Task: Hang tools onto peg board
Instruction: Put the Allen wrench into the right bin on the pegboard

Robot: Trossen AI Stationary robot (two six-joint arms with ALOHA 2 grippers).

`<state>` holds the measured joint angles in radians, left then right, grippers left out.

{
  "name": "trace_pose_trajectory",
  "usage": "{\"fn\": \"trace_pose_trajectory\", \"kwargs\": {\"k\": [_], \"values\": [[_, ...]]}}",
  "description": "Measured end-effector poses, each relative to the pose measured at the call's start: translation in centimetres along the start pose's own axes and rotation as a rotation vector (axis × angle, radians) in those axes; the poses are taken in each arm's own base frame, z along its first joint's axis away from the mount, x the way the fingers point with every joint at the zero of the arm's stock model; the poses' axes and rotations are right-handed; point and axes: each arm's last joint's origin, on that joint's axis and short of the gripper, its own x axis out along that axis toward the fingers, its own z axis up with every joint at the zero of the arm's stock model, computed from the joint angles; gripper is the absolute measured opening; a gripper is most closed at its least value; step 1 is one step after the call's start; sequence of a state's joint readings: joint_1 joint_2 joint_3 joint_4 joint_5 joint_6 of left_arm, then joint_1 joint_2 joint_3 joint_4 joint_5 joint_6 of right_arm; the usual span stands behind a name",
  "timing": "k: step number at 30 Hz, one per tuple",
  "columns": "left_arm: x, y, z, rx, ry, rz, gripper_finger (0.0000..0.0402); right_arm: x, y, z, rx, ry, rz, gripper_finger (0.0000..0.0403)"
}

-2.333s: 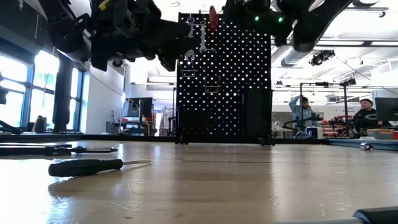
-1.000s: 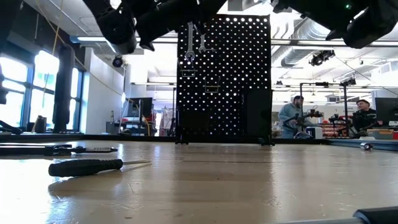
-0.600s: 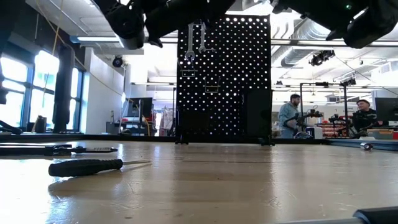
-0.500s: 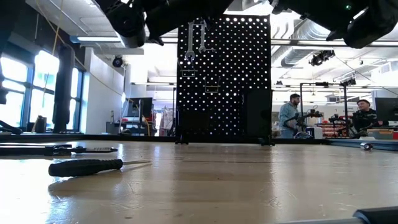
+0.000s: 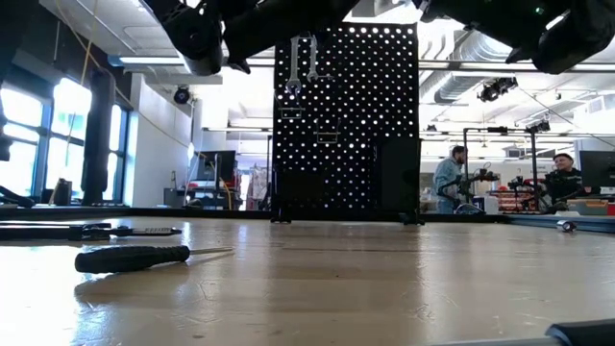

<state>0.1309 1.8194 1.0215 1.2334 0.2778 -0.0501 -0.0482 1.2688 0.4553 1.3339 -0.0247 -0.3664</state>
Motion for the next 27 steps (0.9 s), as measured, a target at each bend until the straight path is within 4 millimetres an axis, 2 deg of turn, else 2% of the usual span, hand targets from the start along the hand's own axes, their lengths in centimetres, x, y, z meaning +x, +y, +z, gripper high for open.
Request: {"fn": "trace_pose_trajectory", "kwargs": {"k": [7, 14, 20, 23, 27], "values": [[-0.7, -0.1, 0.8, 0.028, 0.032, -0.007, 0.0041, -0.1, 0.4, -0.1, 0.002, 0.093, -0.040, 0.0005], [-1.5, -0.8, 2.8, 0.110, 0.296, -0.033, 0.0041, -1.1, 1.0, -0.1, -0.009, 0.364, -0.159, 0.0071], [-3.0, -1.1, 5.1, 0.159, 0.552, 0.016, 0.0041, -2.6, 1.5, -0.6, 0.085, 0.589, -0.169, 0.0133], [-3.7, -1.1, 5.8, 0.182, 0.668, 0.051, 0.0041, -3.2, 1.8, -0.9, 0.138, 0.669, -0.154, 0.0146], [-4.3, -1.3, 6.4, 0.197, 0.727, 0.086, 0.0041, -3.7, 2.4, -1.1, 0.183, 0.744, -0.130, 0.0149]]}}
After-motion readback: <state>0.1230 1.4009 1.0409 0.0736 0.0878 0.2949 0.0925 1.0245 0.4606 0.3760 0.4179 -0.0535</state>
